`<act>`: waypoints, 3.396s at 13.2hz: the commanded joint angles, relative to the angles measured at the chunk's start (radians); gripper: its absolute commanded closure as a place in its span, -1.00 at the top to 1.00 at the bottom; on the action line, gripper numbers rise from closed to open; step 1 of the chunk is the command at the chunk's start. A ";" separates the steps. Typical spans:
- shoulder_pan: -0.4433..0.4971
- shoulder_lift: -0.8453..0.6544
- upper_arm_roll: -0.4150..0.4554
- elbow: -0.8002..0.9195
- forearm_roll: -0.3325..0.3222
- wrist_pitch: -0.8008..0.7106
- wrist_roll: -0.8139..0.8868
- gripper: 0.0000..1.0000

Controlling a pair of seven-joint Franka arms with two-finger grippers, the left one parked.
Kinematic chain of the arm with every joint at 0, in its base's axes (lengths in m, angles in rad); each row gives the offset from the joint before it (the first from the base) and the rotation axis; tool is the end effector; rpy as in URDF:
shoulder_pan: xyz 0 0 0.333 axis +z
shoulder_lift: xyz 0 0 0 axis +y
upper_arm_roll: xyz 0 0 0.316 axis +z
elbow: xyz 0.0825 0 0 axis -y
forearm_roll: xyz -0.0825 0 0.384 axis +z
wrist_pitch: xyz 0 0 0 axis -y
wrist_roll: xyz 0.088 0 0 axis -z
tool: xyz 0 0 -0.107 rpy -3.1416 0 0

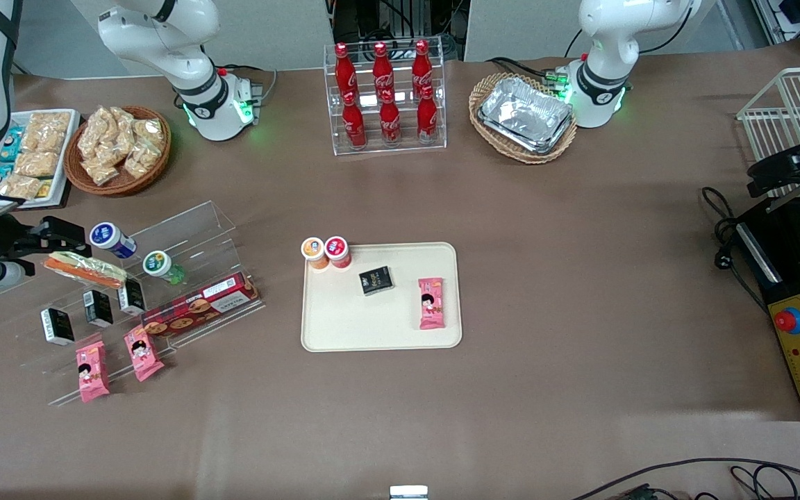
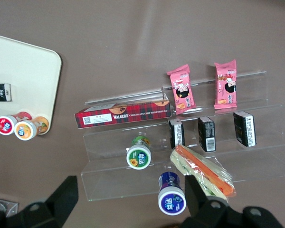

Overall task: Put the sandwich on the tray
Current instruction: 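Move the right gripper over the wrapped sandwich on the acrylic rack, then lower the right gripper around the sandwich and close on it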

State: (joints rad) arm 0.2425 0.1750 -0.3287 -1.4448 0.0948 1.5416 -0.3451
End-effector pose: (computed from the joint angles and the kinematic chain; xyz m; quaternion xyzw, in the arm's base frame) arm 0.6009 -0.0245 0.5849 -0.9907 -0.1301 0.0296 0.0261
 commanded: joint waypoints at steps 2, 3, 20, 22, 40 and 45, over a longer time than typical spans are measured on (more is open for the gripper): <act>-0.002 -0.026 0.003 -0.022 -0.024 -0.011 0.006 1.00; -0.002 -0.031 0.003 -0.028 -0.026 -0.020 0.005 1.00; -0.140 -0.120 -0.001 -0.285 -0.125 0.175 -0.822 1.00; -0.181 -0.109 -0.001 -0.299 -0.124 0.196 -0.917 1.00; -0.275 -0.015 0.000 -0.483 -0.037 0.350 -1.206 1.00; -0.266 -0.011 0.005 -0.427 -0.037 0.339 -1.201 1.00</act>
State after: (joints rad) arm -0.0262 0.1761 -0.3261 -1.8930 0.0400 1.8729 -1.5340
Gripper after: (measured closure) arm 0.000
